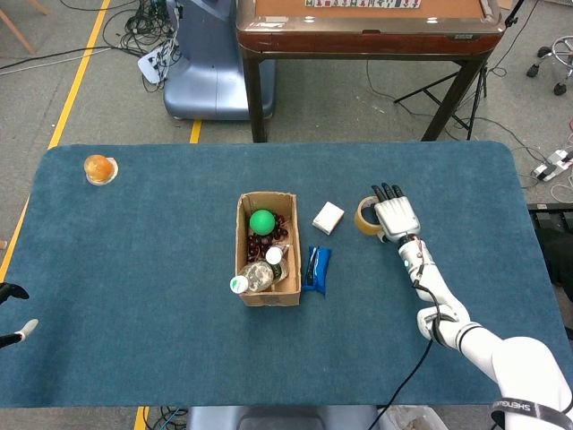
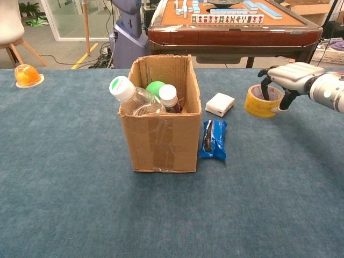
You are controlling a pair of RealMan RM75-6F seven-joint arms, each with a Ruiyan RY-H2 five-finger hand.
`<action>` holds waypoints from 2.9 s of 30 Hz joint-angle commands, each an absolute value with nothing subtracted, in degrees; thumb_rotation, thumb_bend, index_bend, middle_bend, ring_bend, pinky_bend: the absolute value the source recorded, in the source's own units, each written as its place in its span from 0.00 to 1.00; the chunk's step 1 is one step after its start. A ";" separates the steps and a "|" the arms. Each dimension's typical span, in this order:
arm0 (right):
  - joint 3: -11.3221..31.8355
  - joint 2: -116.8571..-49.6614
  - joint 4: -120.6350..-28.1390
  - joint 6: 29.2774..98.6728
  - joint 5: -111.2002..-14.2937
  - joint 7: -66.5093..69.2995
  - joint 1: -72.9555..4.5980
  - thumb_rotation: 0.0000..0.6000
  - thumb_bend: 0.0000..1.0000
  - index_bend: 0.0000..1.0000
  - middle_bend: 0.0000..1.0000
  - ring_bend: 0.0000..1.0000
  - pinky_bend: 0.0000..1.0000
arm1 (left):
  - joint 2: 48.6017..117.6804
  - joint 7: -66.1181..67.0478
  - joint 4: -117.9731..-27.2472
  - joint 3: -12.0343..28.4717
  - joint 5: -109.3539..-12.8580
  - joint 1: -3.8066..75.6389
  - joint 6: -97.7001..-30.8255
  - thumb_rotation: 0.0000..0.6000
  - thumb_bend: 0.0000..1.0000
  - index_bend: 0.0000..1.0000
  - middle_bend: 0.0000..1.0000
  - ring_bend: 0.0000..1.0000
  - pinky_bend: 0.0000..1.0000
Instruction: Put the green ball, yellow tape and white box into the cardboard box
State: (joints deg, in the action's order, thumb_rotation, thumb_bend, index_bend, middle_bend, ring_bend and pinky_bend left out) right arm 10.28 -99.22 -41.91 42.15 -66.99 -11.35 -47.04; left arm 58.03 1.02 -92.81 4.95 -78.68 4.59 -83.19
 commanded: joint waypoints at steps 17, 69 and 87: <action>10.38 -99.15 -42.29 44.11 -68.87 -11.31 -46.00 1.00 0.41 0.65 0.06 0.00 0.10 | 58.02 1.04 -92.88 4.88 -78.76 4.64 -83.05 1.00 0.15 0.47 0.44 0.41 0.57; 16.02 -90.15 -80.09 55.94 -72.99 -25.64 -55.47 1.00 0.07 0.34 0.07 0.00 0.10 | 55.92 0.14 -94.20 5.90 -78.05 3.67 -85.15 1.00 0.15 0.47 0.44 0.41 0.57; 14.23 -80.37 -86.77 61.03 -73.33 -26.34 -49.83 1.00 0.00 0.16 0.07 0.00 0.10 | 56.41 0.88 -94.14 5.43 -78.32 3.64 -84.75 1.00 0.15 0.47 0.44 0.41 0.57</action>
State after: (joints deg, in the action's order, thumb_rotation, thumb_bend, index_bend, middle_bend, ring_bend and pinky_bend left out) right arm 14.57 -81.83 -85.69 60.37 -73.97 -26.18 -51.01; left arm 56.38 0.85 -94.17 5.47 -78.29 3.65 -84.77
